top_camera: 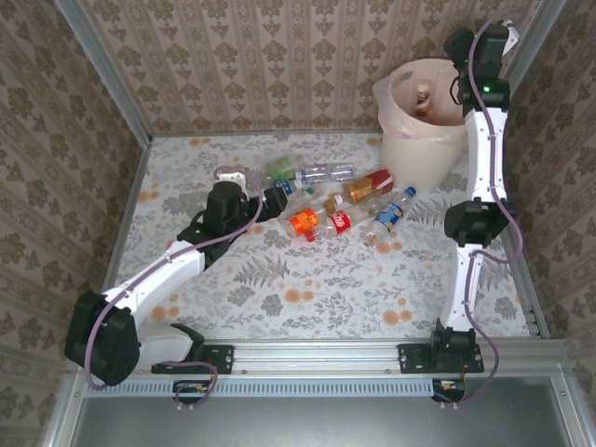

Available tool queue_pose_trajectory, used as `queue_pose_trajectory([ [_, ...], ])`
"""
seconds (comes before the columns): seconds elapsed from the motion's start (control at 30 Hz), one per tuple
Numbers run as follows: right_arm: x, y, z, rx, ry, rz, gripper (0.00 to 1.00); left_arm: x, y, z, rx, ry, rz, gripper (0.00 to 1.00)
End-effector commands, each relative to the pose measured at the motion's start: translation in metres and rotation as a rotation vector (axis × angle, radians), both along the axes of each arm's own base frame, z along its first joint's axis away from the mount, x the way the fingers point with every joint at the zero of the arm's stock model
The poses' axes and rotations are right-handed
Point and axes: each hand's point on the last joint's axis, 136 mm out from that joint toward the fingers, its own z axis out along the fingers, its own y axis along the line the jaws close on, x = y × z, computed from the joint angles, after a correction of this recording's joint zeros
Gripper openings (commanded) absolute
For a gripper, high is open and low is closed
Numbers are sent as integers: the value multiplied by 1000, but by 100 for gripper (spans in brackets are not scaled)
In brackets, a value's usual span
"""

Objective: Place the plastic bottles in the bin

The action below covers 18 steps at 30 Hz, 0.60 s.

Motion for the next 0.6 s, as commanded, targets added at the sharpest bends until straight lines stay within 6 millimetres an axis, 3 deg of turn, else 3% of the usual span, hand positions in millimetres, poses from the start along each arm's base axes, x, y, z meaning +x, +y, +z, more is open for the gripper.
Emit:
queue_pose_trajectory([
  [0.0,-19,2,0,-8,49,-15,76,0,8,-12,12,39,38,100],
  [0.4,-52,34,16,-238,169,191,91,2,12,-19,10,52,59,100],
  [0.5,-67,45,20,-264,198,261,100,3,12,-21,11,60,60,100],
  [0.57,-81,55,27,-281,209,308,100,3,12,-24,14,66,60,100],
])
